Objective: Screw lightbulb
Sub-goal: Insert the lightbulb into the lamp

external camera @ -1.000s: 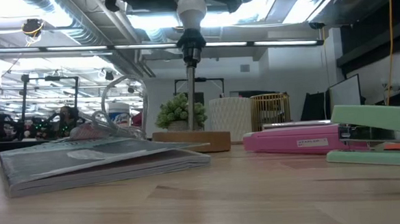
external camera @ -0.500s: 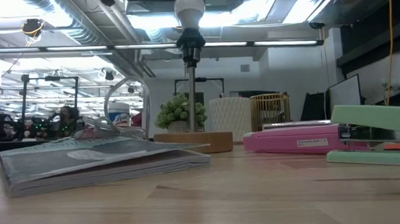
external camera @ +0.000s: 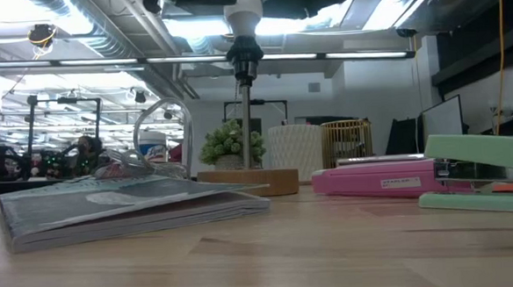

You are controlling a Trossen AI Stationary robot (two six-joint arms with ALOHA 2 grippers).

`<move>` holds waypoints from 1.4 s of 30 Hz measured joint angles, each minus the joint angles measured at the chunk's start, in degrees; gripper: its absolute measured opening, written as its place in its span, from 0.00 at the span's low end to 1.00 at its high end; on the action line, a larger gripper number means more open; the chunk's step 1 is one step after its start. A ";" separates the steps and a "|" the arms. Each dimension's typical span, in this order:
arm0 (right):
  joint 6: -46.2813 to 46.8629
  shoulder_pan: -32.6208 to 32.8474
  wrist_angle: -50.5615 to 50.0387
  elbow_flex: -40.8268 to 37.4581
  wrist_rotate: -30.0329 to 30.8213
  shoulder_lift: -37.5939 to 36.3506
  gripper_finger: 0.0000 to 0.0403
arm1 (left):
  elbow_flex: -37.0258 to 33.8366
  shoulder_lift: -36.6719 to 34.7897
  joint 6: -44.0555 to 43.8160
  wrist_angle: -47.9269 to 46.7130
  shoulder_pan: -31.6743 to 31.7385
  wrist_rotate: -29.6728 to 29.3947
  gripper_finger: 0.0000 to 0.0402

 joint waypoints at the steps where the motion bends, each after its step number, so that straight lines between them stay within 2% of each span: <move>1: 0.32 0.00 -0.13 0.00 -0.47 0.03 0.11 | 0.01 0.00 0.36 -0.07 0.00 -0.10 0.00; 13: 6.35 -0.11 -1.33 0.00 -7.86 0.03 0.11 | 0.01 -0.07 0.26 -2.02 -0.33 -3.50 0.00; 33: 7.74 0.02 -2.57 0.04 -10.65 -0.02 0.11 | 0.01 -0.09 0.26 -4.61 -0.34 -6.14 0.00; 36: 7.74 0.14 -2.76 0.04 -11.40 0.00 0.11 | 0.01 -0.09 0.28 -4.66 -0.92 -8.61 0.00; 42: 7.78 0.31 -2.75 -0.02 -17.84 0.14 0.11 | -0.01 -0.02 0.28 -5.07 -1.67 -11.96 0.00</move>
